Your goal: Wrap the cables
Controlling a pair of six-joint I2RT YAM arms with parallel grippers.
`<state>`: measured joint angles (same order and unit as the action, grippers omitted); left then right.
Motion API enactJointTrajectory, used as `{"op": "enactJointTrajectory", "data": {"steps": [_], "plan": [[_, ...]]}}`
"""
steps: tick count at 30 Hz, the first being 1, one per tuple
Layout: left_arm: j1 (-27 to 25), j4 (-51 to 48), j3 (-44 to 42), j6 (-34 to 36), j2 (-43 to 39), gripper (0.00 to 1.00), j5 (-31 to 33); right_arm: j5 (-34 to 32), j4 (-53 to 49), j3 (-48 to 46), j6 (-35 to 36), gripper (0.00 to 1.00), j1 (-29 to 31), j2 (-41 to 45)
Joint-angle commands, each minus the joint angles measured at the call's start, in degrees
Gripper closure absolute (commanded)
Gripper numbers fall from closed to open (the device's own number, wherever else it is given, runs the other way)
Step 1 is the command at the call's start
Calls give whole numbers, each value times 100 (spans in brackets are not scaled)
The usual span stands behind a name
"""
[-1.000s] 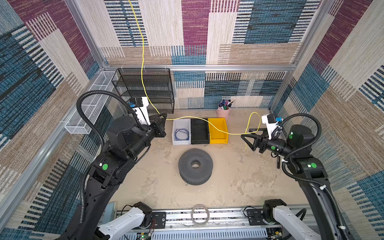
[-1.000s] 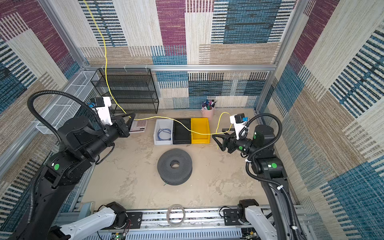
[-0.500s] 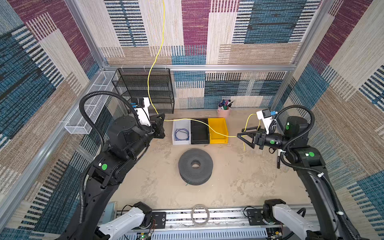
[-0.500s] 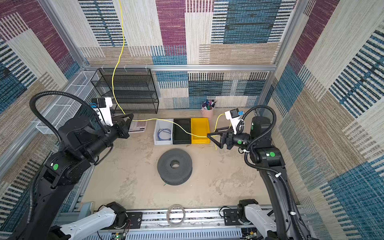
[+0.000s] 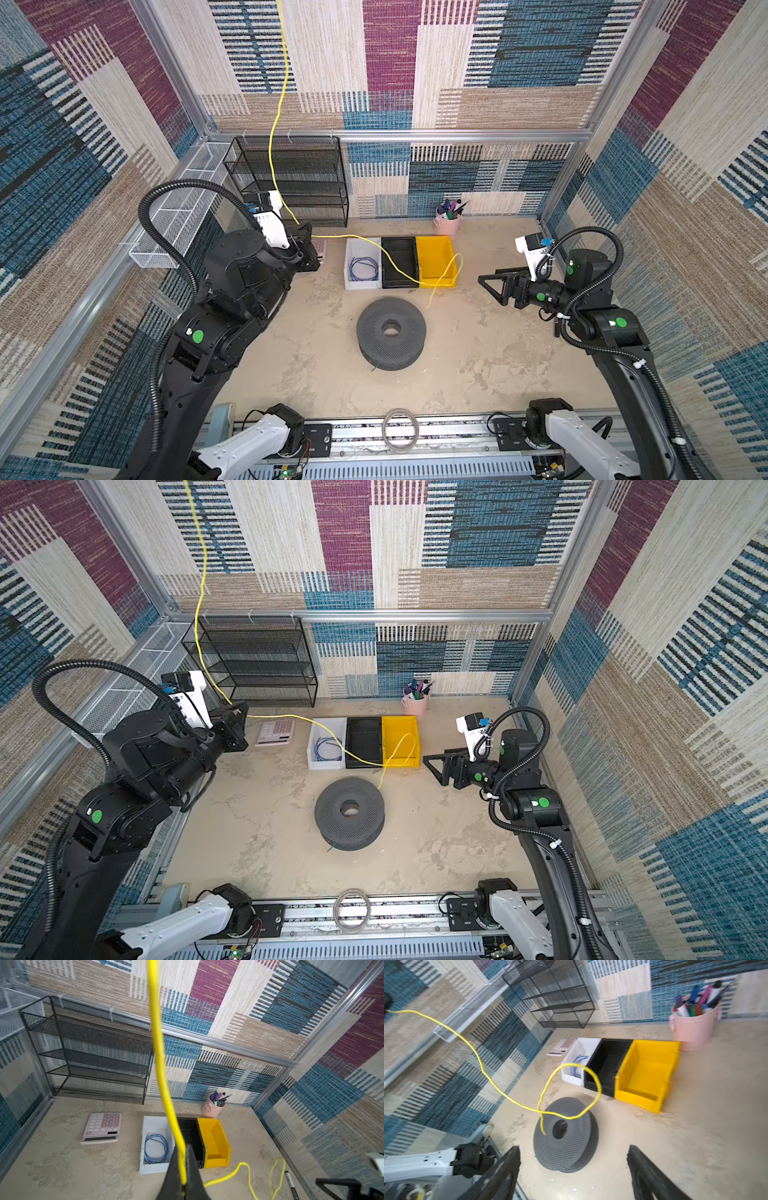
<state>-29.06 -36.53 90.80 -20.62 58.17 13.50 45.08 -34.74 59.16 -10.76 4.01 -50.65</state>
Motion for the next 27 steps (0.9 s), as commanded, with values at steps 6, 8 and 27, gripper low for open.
{"op": "enactJointTrajectory", "data": {"steps": [6, 8, 27], "plan": [[-3, 183, 52, -55, 90, 100, -446, 1403, 2119, -728, -1695, 18, 434, 0], [-3, 190, 59, -74, 98, 100, -483, 1169, 2206, -825, -1696, 17, 650, -45], [-3, 104, 104, -152, 89, 100, -789, 564, 4138, -1735, -2707, 21, 1331, -679]]}}
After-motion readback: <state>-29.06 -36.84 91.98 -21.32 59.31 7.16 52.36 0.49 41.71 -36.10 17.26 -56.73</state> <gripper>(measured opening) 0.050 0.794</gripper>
